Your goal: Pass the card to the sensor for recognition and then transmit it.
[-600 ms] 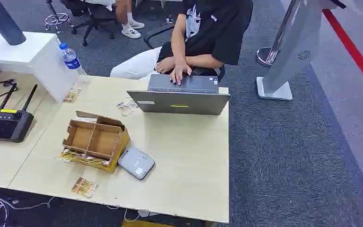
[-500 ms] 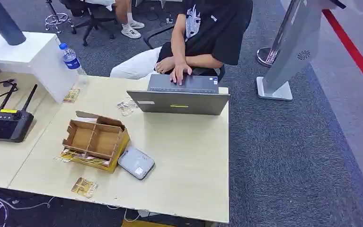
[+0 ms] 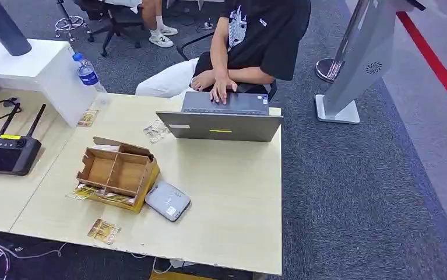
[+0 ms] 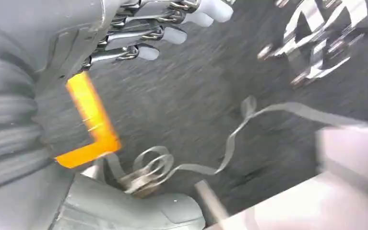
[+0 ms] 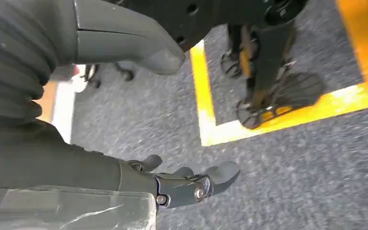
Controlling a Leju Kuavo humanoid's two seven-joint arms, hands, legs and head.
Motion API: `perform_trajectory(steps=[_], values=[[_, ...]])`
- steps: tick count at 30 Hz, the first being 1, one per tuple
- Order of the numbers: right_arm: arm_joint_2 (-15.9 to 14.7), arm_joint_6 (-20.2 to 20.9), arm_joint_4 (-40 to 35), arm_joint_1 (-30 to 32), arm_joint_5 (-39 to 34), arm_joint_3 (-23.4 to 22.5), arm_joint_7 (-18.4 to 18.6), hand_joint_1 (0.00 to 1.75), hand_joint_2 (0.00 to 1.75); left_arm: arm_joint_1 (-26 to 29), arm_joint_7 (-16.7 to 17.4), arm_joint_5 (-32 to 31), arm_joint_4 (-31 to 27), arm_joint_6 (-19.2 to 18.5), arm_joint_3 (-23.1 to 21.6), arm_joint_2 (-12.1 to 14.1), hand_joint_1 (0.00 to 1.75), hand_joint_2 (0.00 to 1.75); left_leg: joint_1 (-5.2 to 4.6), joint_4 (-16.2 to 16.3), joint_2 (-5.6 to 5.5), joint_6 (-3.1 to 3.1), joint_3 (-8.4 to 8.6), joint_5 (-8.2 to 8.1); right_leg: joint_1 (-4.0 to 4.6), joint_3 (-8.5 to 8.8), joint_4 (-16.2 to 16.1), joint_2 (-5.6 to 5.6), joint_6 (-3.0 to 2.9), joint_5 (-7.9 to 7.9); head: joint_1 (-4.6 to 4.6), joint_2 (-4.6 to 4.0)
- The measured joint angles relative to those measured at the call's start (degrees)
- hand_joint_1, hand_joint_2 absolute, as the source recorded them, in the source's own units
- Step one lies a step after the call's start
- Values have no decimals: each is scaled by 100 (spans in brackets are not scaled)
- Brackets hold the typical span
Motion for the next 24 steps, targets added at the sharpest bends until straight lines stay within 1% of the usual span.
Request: perform_trajectory(steps=[1,2,3,4,5,6,8,9,10,12,13,14,15,16,17,18,19,20,21,23,24], values=[[4,-37,-2,-9,171,-2,69,0,175,-43,-29,22,-68,146,49,0,0,175,0,0,-1,0,-1,4,0,0,0,0,1,2,7,0],[2,-48,-2,-20,324,-2,120,0,175,-78,26,33,-141,308,79,-2,0,175,-1,0,0,2,-1,6,-1,0,0,-1,2,6,7,0],[-33,-63,2,-41,483,0,179,0,175,-119,201,35,-335,526,96,-18,0,175,0,0,1,-3,-1,10,-1,-3,0,1,-3,11,4,0],[-94,-72,33,-71,586,7,234,0,175,-154,427,-31,-704,728,103,-94,0,175,1,2,2,-1,-6,11,1,-7,0,1,-7,17,4,0],[-129,-85,86,-108,662,7,284,0,175,-190,614,-145,-1214,863,103,-217,0,175,6,5,1,3,-12,15,5,-9,0,1,-5,23,9,0],[-160,-100,116,-135,701,7,319,0,175,-240,701,-278,-1641,919,103,-300,0,175,6,6,0,2,-11,15,5,-10,-1,0,-6,23,13,0],[-162,-144,136,-159,721,7,343,0,175,-324,593,-812,-2156,863,80,-338,0,175,4,6,0,1,-9,20,2,-12,0,0,-6,25,9,0],[-162,-159,144,-169,725,2,354,0,175,-402,513,-1311,-2512,806,27,-382,0,175,4,6,-1,5,-11,26,4,-12,-1,0,-1,29,2,0],[-160,-155,147,-176,718,-4,272,0,175,-504,500,-1654,-2790,707,-20,-426,0,175,4,8,-8,0,-18,35,4,-17,-2,-4,0,34,7,0],[-160,-48,166,-195,635,-35,-307,0,175,-832,412,-2566,-3289,256,-131,-529,0,175,4,9,-22,-3,-41,61,4,-41,-2,-17,0,51,2,0],[-162,-13,194,-243,620,-50,-518,0,175,-1011,376,-3057,-3527,178,-279,-575,0,175,7,9,-27,-3,-57,73,6,-51,-1,-22,-2,63,2,0],[-168,-15,223,-306,618,-59,-606,0,175,-1161,281,-3517,-3783,257,-471,-632,0,175,7,8,-25,-13,-66,80,6,-66,-1,-22,-9,78,11,0],[-168,-46,265,-365,625,-83,-553,0,175,-1169,238,-4124,-4337,342,-788,-831,0,175,7,8,-11,-15,-69,82,5,-65,-1,-15,-15,90,2,0],[-168,-123,300,-391,651,-114,-327,0,175,-1053,492,-4982,-5155,342,-1247,-1111,0,175,5,8,2,-14,-72,82,2,-68,-1,0,-21,104,-9,0],[-168,-179,315,-391,666,-135,-104,0,175,-913,828,-5713,-5804,398,-1745,-1330,0,175,5,8,1,-6,-72,87,-1,-67,-2,-1,-19,104,-15,0],[-153,-199,317,-367,703,-151,103,0,175,-750,1153,-6420,-6385,575,-2378,-1511,0,175,2,9,-14,3,-82,92,-8,-64,-2,-18,-7,103,-11,0],[-136,-195,317,-325,736,-170,144,0,175,-615,1243,-6826,-6740,854,-2906,-1604,0,175,1,10,-21,10,-95,97,-9,-69,-2,-27,5,102,0,0],[-107,-155,317,-296,767,-188,146,0,175,-466,1215,-7153,-6995,1187,-3372,-1655,0,175,-1,16,-18,10,-106,97,-5,-84,-4,-24,6,108,22,0],[-103,-122,321,-278,780,-197,146,0,175,-395,1197,-7485,-7137,1502,-3735,-1641,0,175,-1,22,-3,9,-117,97,-3,-102,-4,-7,-8,120,35,0],[-101,-30,343,-246,861,-210,137,0,175,-397,1186,-8276,-7231,2186,-4565,-1446,0,175,-5,22,-1,15,-127,103,-6,-118,-5,-6,7,125,9,0],[-101,5,361,-246,887,-219,131,0,175,-416,1191,-8580,-7211,2389,-4919,-1324,0,175,-4,22,-2,15,-128,104,-4,-118,-5,-7,8,125,9,0]])
